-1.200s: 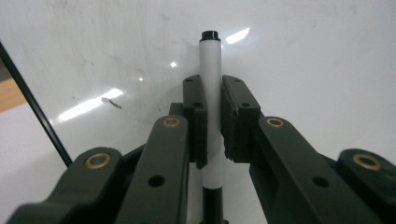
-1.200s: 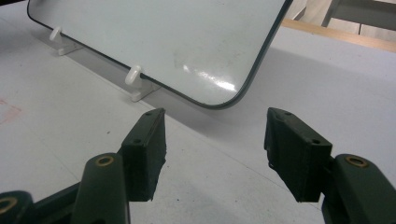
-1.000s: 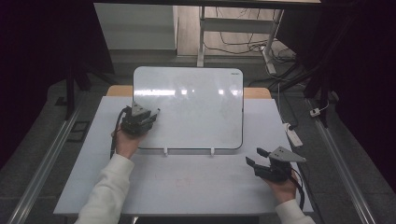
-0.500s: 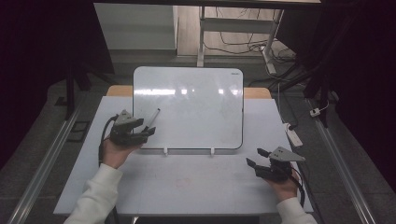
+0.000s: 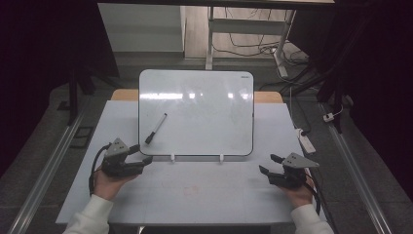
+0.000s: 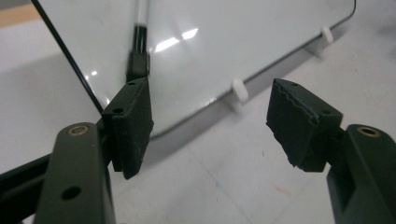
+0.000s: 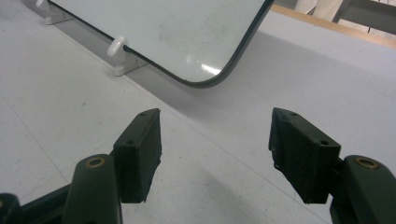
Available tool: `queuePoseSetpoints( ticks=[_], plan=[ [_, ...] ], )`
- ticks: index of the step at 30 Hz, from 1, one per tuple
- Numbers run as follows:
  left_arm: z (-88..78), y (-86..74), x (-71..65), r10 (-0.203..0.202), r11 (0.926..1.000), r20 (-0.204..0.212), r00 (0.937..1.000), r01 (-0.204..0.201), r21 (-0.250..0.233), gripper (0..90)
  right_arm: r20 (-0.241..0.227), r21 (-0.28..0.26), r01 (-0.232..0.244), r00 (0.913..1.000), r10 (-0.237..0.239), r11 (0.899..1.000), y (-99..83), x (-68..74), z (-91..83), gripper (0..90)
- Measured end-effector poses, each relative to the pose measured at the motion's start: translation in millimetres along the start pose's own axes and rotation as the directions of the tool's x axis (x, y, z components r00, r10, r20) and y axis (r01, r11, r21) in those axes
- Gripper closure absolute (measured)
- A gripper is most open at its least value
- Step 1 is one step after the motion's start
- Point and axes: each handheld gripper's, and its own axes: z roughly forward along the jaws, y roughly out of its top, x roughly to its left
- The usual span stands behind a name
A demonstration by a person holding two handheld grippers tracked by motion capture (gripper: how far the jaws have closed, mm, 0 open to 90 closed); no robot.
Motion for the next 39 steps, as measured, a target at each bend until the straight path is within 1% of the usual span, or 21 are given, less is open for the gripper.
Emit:
queuePoseSetpoints(
  ticks=[6,10,13,16,21,25,29,39],
  plan=[
    [-6.2,-24.5,-1.2,-0.029,0.9993,-0.002,0.9996,0.029,0.022,30.5,0.002,0.007,0.008,1.0,-0.008,1.0,-2.2,-1.1,-2.3,34.5],
    [-9.6,-32.3,-2.1,-0.035,0.9991,-0.006,0.9994,0.036,0.022,28.7,0.013,0.024,0.02,0.9997,-0.02,1.0,-4.3,-1.1,-3.8,34.5],
    [-7.6,-31.3,-2.2,-0.03,0.9994,-0.007,0.9995,0.03,0.019,26.8,0.007,0.021,0.015,0.9999,-0.016,1.0,-5.7,-0.7,-5.3,34.6],
    [-3.5,-29.5,-1.7,-0.02,0.9996,-0.01,0.9997,0.021,0.019,25.8,0.004,0.021,0.024,0.9997,-0.024,0.999,-5.5,0.0,-4.5,34.6],
    [-1.2,-28.4,-1.4,-0.007,0.9998,-0.014,0.9999,0.008,0.018,24.9,0.008,0.028,0.026,0.9996,-0.026,0.999,-5.7,0.0,-3.6,34.6],
    [-1.9,-28.2,-1.2,-0.006,0.9999,-0.017,0.9998,0.006,0.012,24.9,0.004,0.023,0.023,0.9997,-0.023,0.999,-5.2,0.2,-3.7,34.6],
    [-1.4,-28.3,-1.4,-0.006,0.9998,-0.02,0.9998,0.006,0.018,25.0,0.003,0.02,0.019,0.9998,-0.019,1.0,-4.5,0.8,-4.0,34.6],
    [-1.1,-28.1,-1.5,-0.007,0.9998,-0.022,0.9997,0.007,0.019,24.9,-0.002,0.019,0.027,0.9996,-0.027,0.999,-3.5,2.0,-3.9,34.7]
  ],
)
